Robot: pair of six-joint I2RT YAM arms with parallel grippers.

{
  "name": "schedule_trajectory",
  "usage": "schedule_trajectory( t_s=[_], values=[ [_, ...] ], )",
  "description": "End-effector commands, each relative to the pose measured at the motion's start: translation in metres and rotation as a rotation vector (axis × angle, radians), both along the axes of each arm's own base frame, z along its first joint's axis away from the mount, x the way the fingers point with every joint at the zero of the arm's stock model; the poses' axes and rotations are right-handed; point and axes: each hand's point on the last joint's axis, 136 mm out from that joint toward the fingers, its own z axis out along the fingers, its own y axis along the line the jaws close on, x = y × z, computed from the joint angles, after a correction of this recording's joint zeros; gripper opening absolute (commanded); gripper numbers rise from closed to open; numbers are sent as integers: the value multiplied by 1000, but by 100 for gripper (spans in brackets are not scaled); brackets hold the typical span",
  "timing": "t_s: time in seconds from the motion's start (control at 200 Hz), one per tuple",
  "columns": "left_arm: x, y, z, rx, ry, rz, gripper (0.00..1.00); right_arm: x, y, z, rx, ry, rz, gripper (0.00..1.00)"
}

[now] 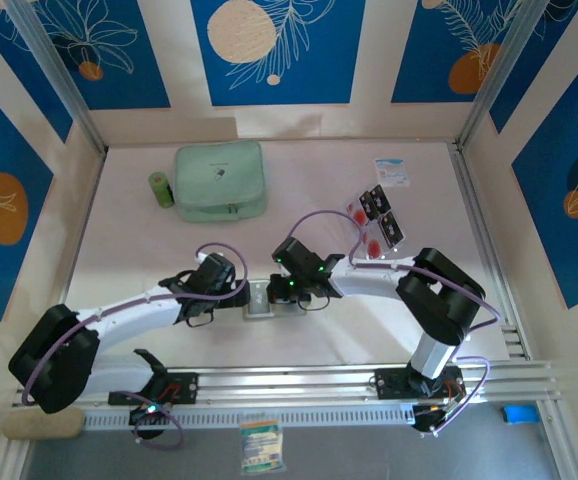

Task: Put the credit cards into the card holder
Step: Adjust the credit card in the card slot.

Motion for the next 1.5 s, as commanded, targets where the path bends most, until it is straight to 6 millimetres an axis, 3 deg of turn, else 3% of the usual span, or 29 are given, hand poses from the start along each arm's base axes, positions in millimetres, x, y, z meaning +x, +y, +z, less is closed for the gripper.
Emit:
schedule_trajectory(
  t_s=[0.0,0.375,0.845,1.495],
  values=[
    [0,-1,4,4,-5,-13,100,-5,6,-4,10,23,10,0],
    [0,-2,5,-1,-8,-14,100,-7,13,-17,-6,47,23,0],
    [2,-5,8,-11,-12,-20,100,-1,17,2,14,14,31,0],
    [6,-8,18,-20,-26,-28,100,25,-8,21,32,-21,-29,0]
  ],
)
